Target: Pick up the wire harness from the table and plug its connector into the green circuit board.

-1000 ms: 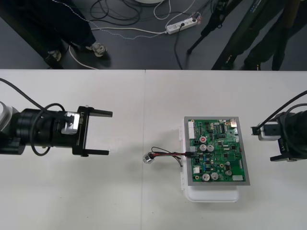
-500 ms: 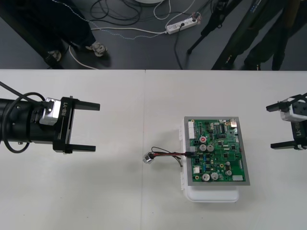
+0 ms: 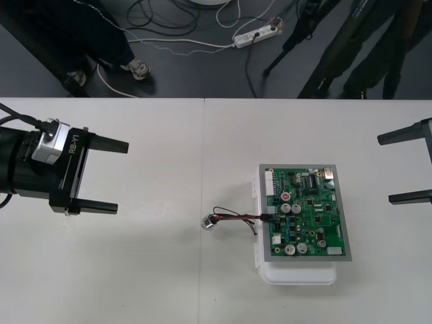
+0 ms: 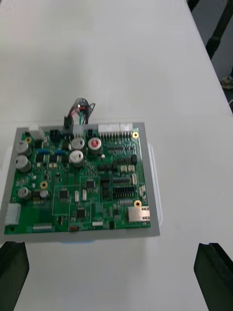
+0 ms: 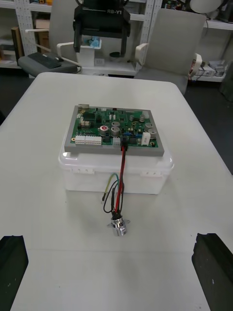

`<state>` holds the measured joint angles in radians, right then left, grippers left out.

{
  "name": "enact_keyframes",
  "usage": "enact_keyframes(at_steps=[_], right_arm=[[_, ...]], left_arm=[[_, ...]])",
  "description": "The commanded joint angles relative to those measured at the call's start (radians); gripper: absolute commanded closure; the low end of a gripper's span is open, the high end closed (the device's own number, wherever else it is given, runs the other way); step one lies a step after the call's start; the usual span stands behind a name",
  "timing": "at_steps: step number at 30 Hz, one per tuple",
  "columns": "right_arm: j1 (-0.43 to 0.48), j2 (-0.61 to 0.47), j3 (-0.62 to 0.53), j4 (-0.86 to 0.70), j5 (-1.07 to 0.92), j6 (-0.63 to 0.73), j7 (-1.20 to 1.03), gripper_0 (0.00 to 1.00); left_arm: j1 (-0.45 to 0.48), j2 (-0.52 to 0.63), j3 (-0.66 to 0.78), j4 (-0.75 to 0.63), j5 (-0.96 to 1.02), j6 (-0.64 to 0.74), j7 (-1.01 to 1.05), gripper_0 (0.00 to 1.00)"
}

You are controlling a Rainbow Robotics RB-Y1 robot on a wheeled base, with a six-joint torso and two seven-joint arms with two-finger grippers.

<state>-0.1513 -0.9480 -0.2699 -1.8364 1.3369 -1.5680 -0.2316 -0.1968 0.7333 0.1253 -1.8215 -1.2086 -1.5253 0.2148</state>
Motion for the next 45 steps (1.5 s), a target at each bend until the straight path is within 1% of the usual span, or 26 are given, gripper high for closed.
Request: enact_keyframes(at_steps=[1, 9, 15, 28, 45], right_arm=[[-0.022, -0.041, -0.052, -0.004, -0.087, -0.003, 0.021, 0.00], [0.038, -0.041, -0.055, 0.005, -0.208, -0.003, 0.035, 0.00], [0.062, -0.043, -0.091, -0.067, -0.153, -0.003, 0.028, 0.00], [0.145, -0.044, -0.087, -0.213, -0.035, -0.003, -0.005, 0.00], [0.151, -0.044, -0.058, -0.219, 0.007, -0.003, -0.040, 0.00]], left_arm=[[0.016, 0.058, 0.030, -0.041, 0.027, -0.039, 0.040, 0.00], [0.017, 0.084, 0.030, -0.070, 0.041, -0.039, 0.070, 0.00], [0.034, 0.113, 0.033, -0.099, 0.058, -0.035, 0.097, 0.00], [0.045, 0.121, 0.042, -0.107, 0.060, -0.027, 0.116, 0.00], [0.045, 0.123, 0.042, -0.107, 0.052, -0.027, 0.126, 0.00]])
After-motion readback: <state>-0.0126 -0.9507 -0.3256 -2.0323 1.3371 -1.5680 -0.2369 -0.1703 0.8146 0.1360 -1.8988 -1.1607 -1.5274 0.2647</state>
